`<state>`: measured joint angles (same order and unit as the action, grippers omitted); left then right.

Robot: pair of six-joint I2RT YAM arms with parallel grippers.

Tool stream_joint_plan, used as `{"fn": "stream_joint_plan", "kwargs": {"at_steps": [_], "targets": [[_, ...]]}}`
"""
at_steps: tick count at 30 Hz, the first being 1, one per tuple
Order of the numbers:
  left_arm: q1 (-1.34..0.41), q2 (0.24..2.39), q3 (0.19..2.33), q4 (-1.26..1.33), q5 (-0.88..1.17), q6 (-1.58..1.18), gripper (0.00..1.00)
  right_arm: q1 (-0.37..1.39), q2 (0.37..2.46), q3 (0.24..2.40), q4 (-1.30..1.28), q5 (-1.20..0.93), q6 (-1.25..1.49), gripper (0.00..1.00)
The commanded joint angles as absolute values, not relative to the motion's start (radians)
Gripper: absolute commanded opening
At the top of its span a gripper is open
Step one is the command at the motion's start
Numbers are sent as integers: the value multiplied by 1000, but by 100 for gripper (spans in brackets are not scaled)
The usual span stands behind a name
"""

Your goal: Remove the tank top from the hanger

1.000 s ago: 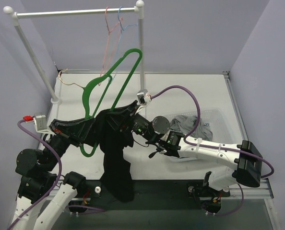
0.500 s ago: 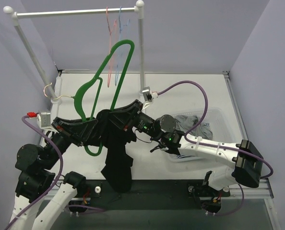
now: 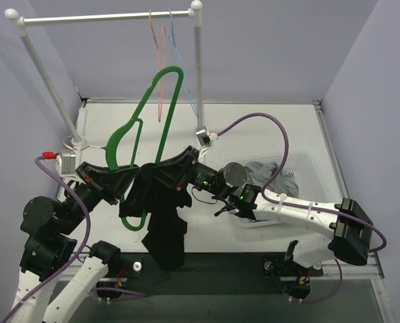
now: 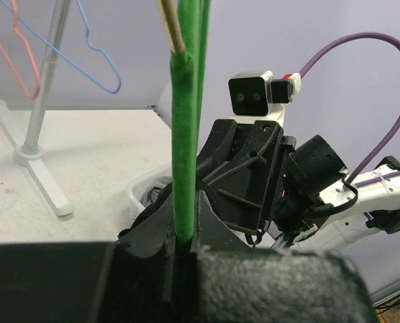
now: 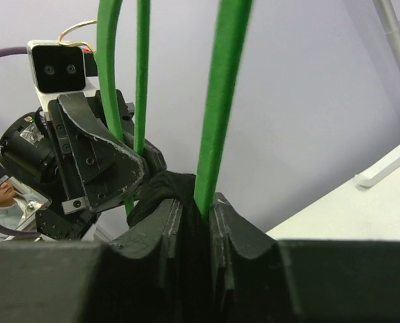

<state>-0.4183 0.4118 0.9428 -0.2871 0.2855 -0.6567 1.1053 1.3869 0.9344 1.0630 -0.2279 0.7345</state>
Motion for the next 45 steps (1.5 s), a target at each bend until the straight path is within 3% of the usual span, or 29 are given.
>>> {"fn": "stream_joint_plan", "kwargs": {"at_steps": [1,3,7,8,10,17,24,35,41,45], "targets": [[-419,439,1028,-265,258,-626,0,1100,1310,910,970,-265,703,21],[-419,442,1048,-284,215,-609,0,1100,1296,842,994,-294,713,30],[-419,466,1080,-328,140,-575,0,1117,1267,766,1017,-373,742,32],[-419,474,1086,-331,132,-574,0,1124,1263,740,1017,-383,744,29],[-419,495,1100,-340,132,-565,0,1155,1255,718,1015,-384,741,0],[-419,537,1189,-431,8,-474,0,1183,1154,663,944,-330,694,0],[-419,546,1273,-521,-225,-429,0,1192,1022,817,410,-322,525,0],[-419,531,1284,-666,-382,-387,0,1184,914,1124,-101,-135,404,0],[-419,502,1287,-709,-514,-414,0,1143,936,1288,-274,-89,342,0],[-420,520,1316,-716,-517,-426,0,1137,939,1327,-281,-193,304,0]]}}
